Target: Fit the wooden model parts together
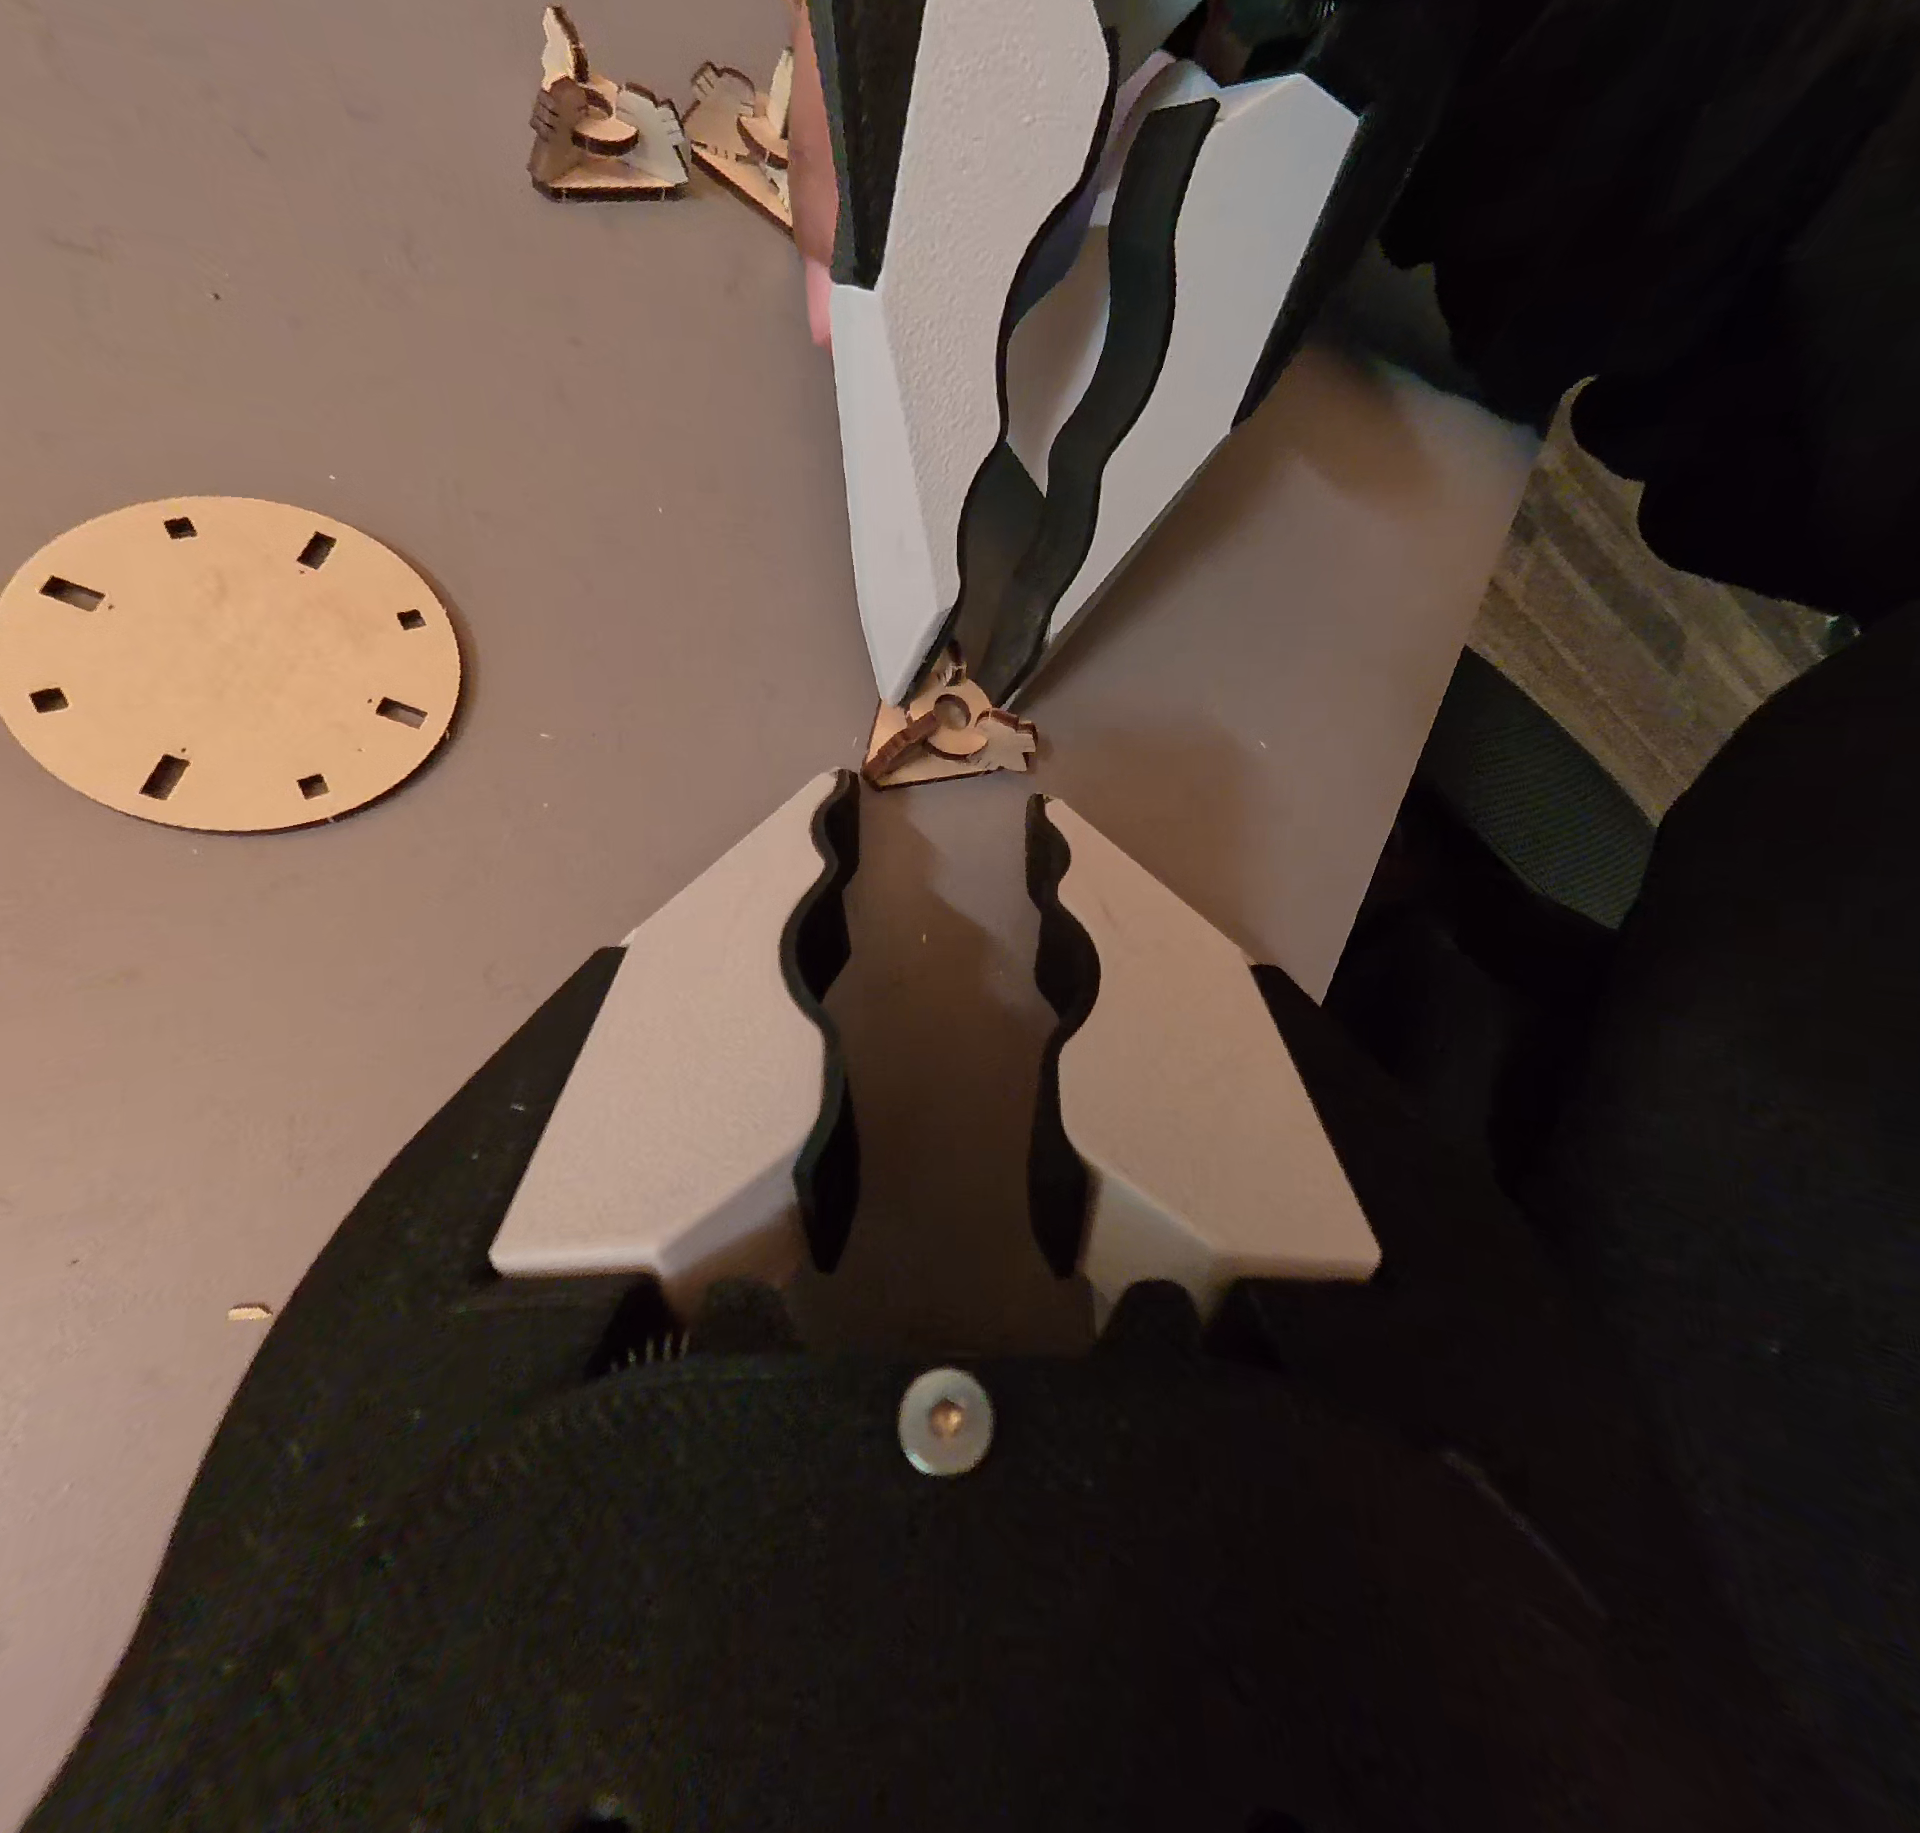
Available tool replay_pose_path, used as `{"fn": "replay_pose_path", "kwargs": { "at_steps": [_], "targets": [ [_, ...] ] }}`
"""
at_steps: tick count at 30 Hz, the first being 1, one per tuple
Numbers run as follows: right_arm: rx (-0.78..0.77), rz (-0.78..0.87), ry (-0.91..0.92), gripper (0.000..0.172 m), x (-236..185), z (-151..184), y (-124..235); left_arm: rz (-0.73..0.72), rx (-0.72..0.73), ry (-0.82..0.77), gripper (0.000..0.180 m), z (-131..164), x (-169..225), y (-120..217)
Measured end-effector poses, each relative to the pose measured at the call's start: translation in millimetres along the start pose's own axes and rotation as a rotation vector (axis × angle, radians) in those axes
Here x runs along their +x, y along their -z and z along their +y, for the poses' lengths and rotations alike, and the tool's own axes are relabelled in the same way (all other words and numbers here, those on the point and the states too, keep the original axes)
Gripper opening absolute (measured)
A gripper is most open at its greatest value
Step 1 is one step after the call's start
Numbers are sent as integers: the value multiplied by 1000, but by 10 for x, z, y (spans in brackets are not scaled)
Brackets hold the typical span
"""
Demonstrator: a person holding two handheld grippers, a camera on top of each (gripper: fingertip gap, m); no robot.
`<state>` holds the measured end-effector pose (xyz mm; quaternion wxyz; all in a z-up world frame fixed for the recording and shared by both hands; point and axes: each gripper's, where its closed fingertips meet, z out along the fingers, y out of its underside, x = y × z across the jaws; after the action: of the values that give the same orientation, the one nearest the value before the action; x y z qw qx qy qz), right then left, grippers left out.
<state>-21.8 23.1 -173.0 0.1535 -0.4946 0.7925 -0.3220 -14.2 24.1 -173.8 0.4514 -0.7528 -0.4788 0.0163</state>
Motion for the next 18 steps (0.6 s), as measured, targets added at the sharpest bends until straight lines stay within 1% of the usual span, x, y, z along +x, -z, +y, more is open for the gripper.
{"fn": "replay_pose_path", "kwargs": {
  "at_steps": [5,7,8,9,13,18],
  "targets": [
    [3,7,0,15,6,-1,-3,9,1,4,31,-1,7,0],
    [-18,15,-2,15,19,31,-13,10,2,6,31,-3,6,1],
    [-36,25,-7,20,37,61,-22,10,3,6,31,-3,7,1],
    [-34,31,-14,28,47,61,-26,9,2,6,31,-2,6,1],
    [-3,73,-21,32,85,36,22,8,3,7,32,-4,3,1],
    [27,132,-92,34,80,92,93,16,8,20,31,-11,-2,5]
  ]
}}
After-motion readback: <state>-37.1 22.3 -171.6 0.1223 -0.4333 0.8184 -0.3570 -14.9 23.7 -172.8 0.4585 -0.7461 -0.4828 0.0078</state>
